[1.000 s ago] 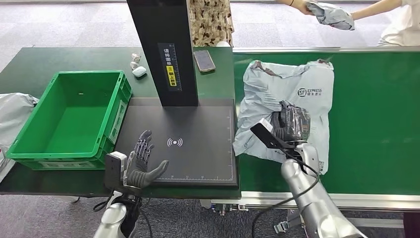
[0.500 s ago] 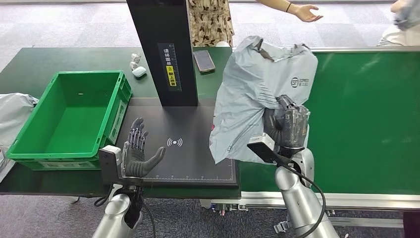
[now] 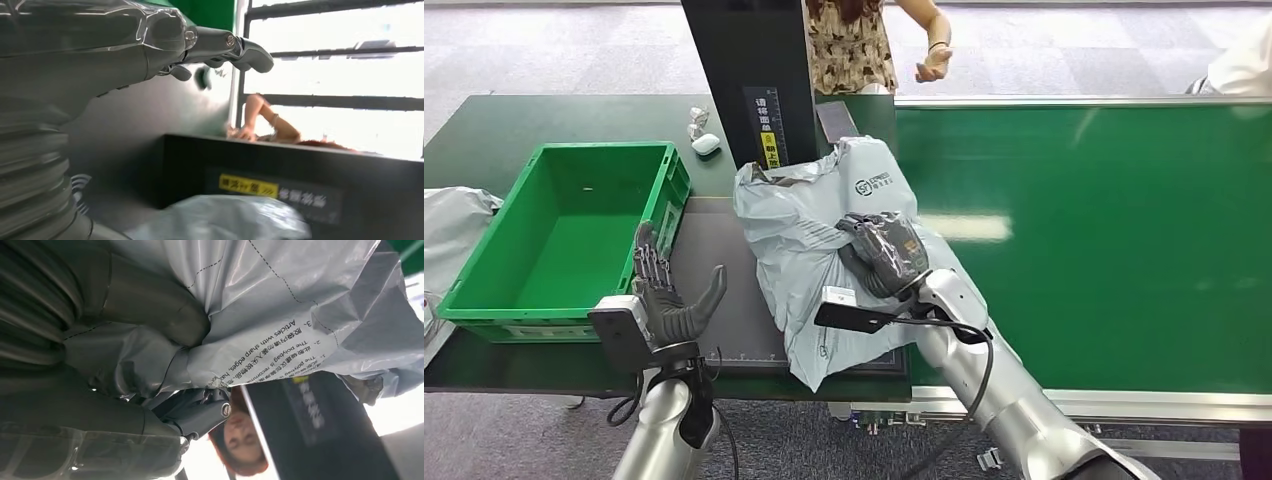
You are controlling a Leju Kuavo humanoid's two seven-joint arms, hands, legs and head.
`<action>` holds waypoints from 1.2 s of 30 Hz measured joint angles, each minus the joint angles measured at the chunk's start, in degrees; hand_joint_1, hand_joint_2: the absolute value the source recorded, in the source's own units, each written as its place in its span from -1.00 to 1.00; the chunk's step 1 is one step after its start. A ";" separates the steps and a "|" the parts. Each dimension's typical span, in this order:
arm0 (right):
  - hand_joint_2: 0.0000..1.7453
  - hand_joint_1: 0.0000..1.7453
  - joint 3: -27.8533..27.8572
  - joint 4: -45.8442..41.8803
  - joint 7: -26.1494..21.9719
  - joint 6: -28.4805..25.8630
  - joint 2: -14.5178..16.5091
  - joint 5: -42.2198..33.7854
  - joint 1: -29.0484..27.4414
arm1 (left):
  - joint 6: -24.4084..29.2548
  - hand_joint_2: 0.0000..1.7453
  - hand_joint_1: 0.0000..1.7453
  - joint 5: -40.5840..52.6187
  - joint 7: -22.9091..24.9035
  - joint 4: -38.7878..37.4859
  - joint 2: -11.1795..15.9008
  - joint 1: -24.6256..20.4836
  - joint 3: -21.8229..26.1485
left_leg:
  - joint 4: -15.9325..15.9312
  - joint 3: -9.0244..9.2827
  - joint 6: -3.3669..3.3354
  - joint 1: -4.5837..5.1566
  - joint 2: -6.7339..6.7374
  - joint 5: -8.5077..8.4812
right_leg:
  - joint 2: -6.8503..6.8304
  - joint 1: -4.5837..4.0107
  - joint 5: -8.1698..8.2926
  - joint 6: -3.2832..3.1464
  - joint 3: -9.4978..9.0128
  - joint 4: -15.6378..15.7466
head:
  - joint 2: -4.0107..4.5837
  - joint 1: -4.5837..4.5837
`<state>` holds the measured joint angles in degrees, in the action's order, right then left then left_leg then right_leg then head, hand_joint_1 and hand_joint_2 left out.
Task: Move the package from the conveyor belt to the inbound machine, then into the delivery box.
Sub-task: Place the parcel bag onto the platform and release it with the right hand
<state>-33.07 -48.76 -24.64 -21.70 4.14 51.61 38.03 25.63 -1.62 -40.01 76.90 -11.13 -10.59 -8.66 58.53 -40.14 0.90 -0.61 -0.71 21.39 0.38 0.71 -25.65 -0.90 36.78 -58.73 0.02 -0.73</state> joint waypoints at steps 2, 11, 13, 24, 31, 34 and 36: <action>1.00 1.00 -1.60 3.14 0.38 0.64 0.65 0.27 1.47 | 3.53 1.00 -1.00 0.76 -0.14 2.59 -0.43 0.28 0.20 | 0.00 0.00 0.00 0.00 -0.01 0.00 | -0.01 0.00 0.00 0.00 -0.01 0.00 | 0.00 -0.01; 1.00 1.00 -7.34 11.99 -2.13 1.66 3.30 2.99 5.68 | 7.24 1.00 -1.00 0.62 -0.22 11.11 -1.35 1.17 0.79 | 0.00 0.01 0.00 0.00 0.02 0.00 | 0.02 0.00 0.00 0.00 0.01 0.00 | 0.00 -0.01; 1.00 1.00 -8.84 13.12 -2.72 0.64 4.11 4.36 6.41 | 6.97 1.00 -1.00 0.55 -0.21 11.35 -1.65 1.09 0.79 | 0.00 0.01 0.00 -0.01 0.04 0.00 | 0.04 0.00 0.00 -0.01 0.02 0.00 | 0.00 -0.01; 1.00 0.94 -14.01 18.45 -1.84 -4.85 8.96 7.59 9.39 | 5.96 1.00 -1.00 -0.09 -0.22 11.41 -2.22 0.50 0.79 | 0.00 0.01 0.00 -0.01 0.05 0.00 | 0.08 0.00 0.00 -0.01 0.04 0.00 | 0.00 -0.01; 1.00 -1.00 -14.86 21.14 1.80 -7.30 10.65 7.18 10.13 | 4.21 1.00 -1.00 -0.61 -0.22 10.73 -2.17 0.23 0.79 | 0.00 0.01 0.00 0.00 0.05 0.00 | 0.06 0.00 0.00 -0.01 0.05 0.00 | 0.00 -0.02; 1.00 -1.00 -14.79 21.71 1.66 -8.51 10.70 5.91 10.17 | 3.66 1.00 -1.00 -0.70 -0.22 10.13 -2.12 0.20 0.79 | 0.00 0.01 0.00 0.00 0.05 0.00 | 0.06 0.01 0.00 0.00 0.05 0.01 | 0.00 -0.01; 1.00 -1.00 -14.32 21.95 1.07 -9.32 10.68 4.43 10.15 | 3.41 1.00 -1.00 -0.66 -0.21 9.75 -2.09 0.20 0.82 | 0.00 0.01 0.00 0.00 0.05 0.00 | 0.06 0.01 0.00 0.00 0.05 0.01 | 0.00 -0.01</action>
<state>-47.39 -26.81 -23.57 -31.01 14.82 56.04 48.18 29.04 -2.28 -40.23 86.65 -13.22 -10.40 -7.84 58.53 -40.12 0.90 -0.61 -0.66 21.39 0.45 0.71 -25.64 -0.90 36.83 -58.72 0.02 -0.73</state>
